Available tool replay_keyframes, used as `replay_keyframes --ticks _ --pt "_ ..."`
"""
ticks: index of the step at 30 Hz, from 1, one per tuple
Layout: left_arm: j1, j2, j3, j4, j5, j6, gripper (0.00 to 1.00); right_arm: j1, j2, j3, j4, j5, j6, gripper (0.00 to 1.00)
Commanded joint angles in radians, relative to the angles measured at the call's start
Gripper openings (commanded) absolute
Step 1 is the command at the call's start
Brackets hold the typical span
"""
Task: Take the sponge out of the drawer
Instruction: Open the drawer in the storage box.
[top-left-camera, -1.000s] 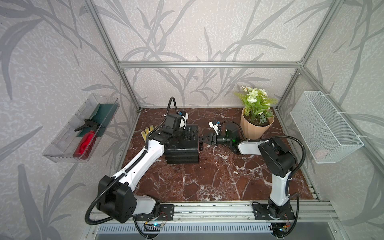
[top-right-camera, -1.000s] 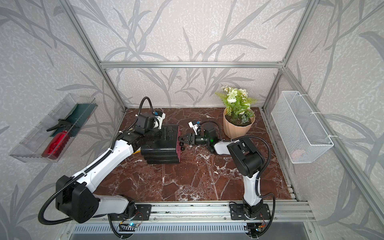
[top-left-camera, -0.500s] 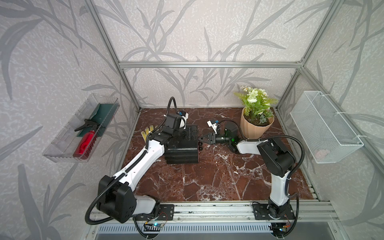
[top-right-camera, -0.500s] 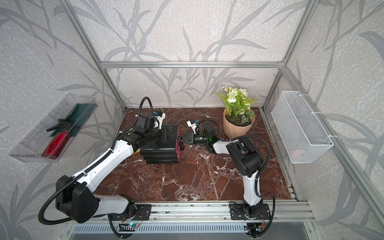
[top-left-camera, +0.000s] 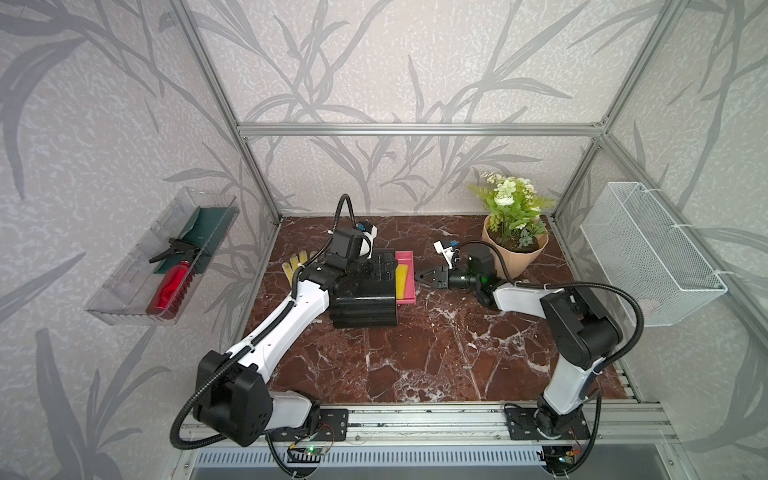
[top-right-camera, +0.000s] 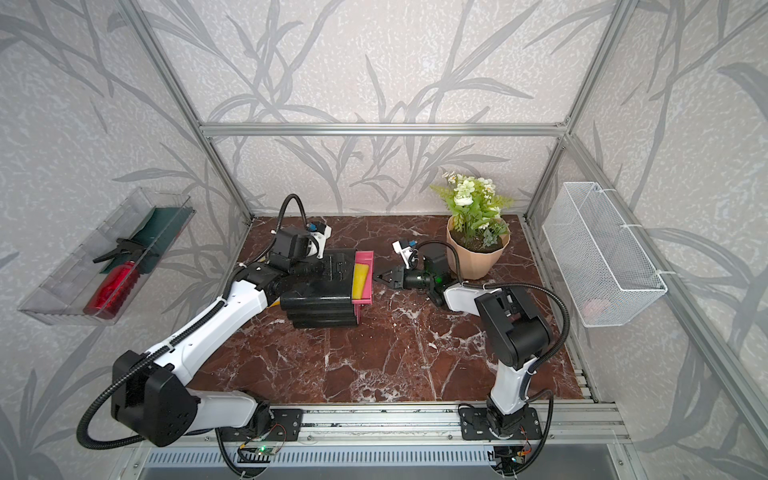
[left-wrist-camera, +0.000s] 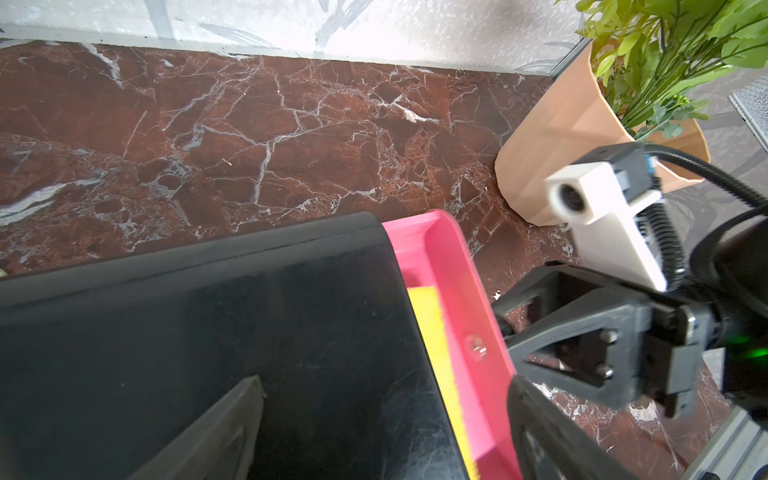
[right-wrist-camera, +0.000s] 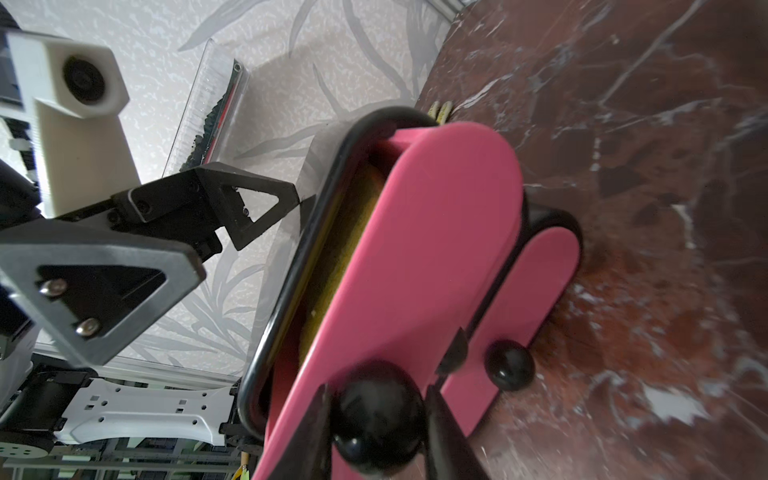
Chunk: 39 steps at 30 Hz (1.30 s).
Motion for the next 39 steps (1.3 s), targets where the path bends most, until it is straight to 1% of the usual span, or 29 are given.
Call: replay_keyframes --ticks 1,7,12,19,24,25,27,29,30,31,32,34,35,39 --pt "-0.004 0.018 -0.019 -0.045 -0.01 0.009 0.91 -0.064 -0.075 -0.032 -0.078 0.078 -0.067 0.12" --pt "-0.004 0.027 -0.016 -0.039 -0.002 0.009 0.91 -0.125 -0.152 -0.064 -0.201 0.119 -0.142 0.13" --pt "-0.004 0.029 -0.011 -0.042 0.0 0.013 0.92 -0.144 -0.189 -0.059 -0.284 0.15 -0.209 0.13" --pt "-0.004 0.026 -0.015 -0.039 0.007 0.01 0.91 -0.18 -0.242 -0.078 -0.327 0.174 -0.229 0.13" --pt "-0.004 0.023 -0.017 -0.036 0.015 0.01 0.91 -0.184 -0.264 -0.082 -0.345 0.187 -0.237 0.13" --pt "-0.004 0.021 -0.017 -0.037 0.016 0.011 0.92 -0.184 -0.264 -0.079 -0.347 0.185 -0.24 0.15" --pt "-0.004 0.02 -0.017 -0.037 0.015 0.013 0.91 -0.184 -0.257 -0.067 -0.362 0.175 -0.247 0.23" --pt "-0.004 0.015 -0.017 -0.038 0.015 0.015 0.92 -0.184 -0.258 -0.058 -0.382 0.19 -0.252 0.35" --pt "-0.005 0.014 -0.017 -0.038 0.014 0.015 0.92 -0.184 -0.266 -0.054 -0.399 0.204 -0.258 0.37" --pt "-0.003 0.01 -0.017 -0.039 0.012 0.017 0.92 -0.183 -0.275 -0.047 -0.419 0.221 -0.266 0.41" --pt "-0.004 0.007 -0.016 -0.039 0.011 0.017 0.93 -0.184 -0.29 -0.036 -0.459 0.248 -0.281 0.48" --pt "-0.003 0.002 -0.016 -0.041 0.005 0.019 0.94 -0.181 -0.322 0.001 -0.566 0.311 -0.333 0.52" --pt "-0.004 0.0 -0.014 -0.041 0.006 0.021 0.95 -0.177 -0.34 0.023 -0.634 0.36 -0.359 0.56" --pt "-0.004 0.0 -0.011 -0.037 0.007 0.028 0.95 -0.131 -0.403 0.087 -0.793 0.545 -0.43 0.58"
